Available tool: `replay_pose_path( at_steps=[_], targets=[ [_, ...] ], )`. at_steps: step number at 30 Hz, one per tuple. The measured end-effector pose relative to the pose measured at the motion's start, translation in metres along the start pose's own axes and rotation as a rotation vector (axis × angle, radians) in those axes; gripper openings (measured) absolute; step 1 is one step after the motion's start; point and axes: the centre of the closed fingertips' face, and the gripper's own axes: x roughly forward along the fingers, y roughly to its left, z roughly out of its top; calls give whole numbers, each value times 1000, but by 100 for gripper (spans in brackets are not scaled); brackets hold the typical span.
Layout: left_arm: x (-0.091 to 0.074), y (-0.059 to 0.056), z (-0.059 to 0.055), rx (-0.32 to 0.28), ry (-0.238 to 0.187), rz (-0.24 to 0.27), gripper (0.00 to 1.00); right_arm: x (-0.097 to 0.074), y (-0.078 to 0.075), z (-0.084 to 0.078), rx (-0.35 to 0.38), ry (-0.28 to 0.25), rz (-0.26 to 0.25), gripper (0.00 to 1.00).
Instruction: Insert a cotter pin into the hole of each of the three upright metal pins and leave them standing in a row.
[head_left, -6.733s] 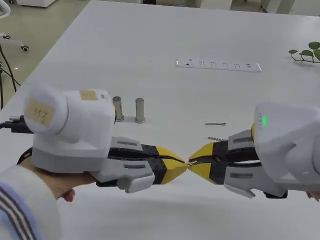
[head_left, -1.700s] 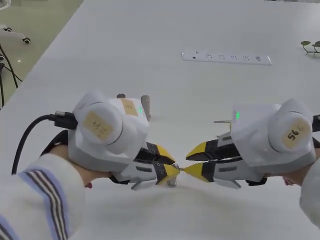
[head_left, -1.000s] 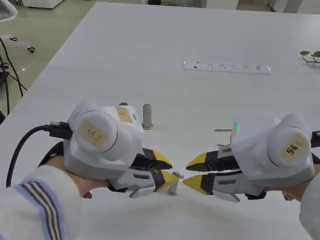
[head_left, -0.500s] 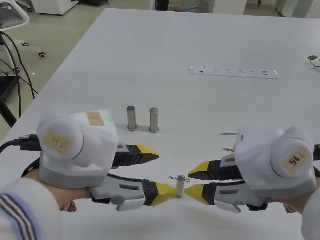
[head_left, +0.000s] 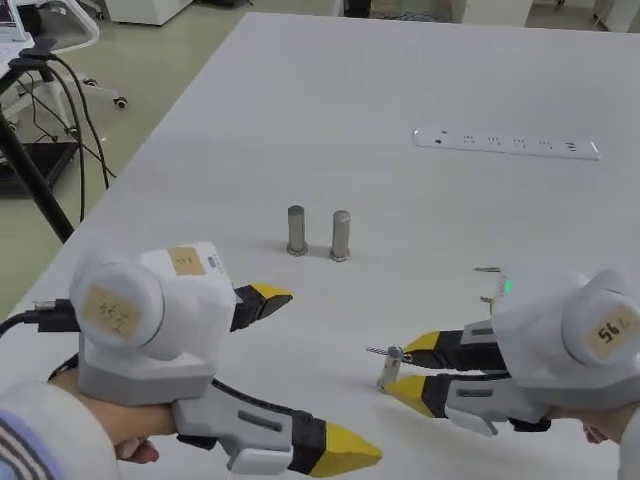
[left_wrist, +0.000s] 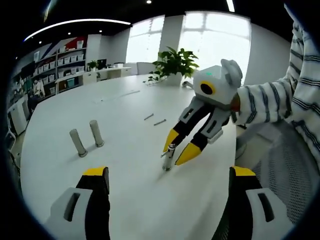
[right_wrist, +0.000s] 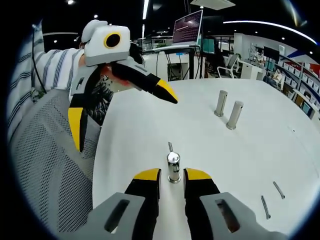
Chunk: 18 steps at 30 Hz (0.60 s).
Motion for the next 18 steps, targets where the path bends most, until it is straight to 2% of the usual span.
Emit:
replay_pose_path(
  at_steps=[4,7,12,18],
  targets=[
    [1,-5,-6,0,12,-1,99,4,-1,-2,6,2,1,13],
    [1,-7,-7,-17,-3,13,99,7,-1,-3,8,0,0,12],
    [-2,-6,-12,-37,-12,29,99,12,0,-8,-3,14,-3,12],
    [-8,-2,-22,-47,14,42,99,14,-2,-8,2,11,-10,11]
  ],
)
